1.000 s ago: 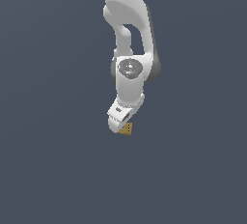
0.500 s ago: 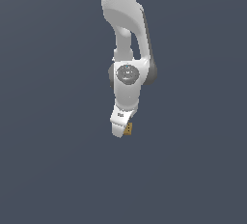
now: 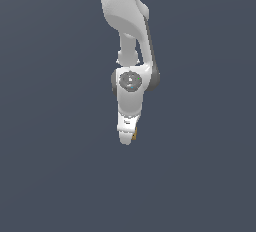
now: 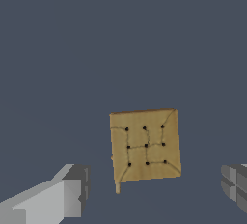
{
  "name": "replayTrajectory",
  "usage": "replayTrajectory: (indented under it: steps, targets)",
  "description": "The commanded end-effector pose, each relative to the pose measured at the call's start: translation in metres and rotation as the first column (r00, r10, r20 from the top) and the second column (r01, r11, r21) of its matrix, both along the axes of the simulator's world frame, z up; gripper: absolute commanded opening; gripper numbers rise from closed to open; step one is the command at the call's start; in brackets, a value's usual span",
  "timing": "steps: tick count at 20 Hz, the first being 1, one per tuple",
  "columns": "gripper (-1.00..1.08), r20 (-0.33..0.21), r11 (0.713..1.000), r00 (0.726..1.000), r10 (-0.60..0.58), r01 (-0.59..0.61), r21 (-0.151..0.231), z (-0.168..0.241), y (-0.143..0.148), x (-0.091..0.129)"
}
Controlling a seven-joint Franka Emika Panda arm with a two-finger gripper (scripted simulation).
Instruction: Pick up the object and move it to a goal position.
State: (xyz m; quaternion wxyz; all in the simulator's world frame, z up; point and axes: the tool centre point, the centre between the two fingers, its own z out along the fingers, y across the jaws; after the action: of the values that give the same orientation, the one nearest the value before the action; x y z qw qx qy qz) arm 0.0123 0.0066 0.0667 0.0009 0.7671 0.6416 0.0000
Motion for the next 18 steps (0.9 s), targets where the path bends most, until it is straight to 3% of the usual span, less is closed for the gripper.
replayTrajectory:
  steps: [1,12,18]
  targets:
    - [1.0,0.0,0.999,0.999,0.036,-0.036,0.0,-0.003,-0.001,0.0]
    - [1.0,-0.001,0.997,0.997,0.076,-0.076,0.001,-0.007,-0.002,-0.001]
    - [1.0,-0.001,0.997,0.997,0.079,-0.079,0.001,-0.029,-0.001,-0.001]
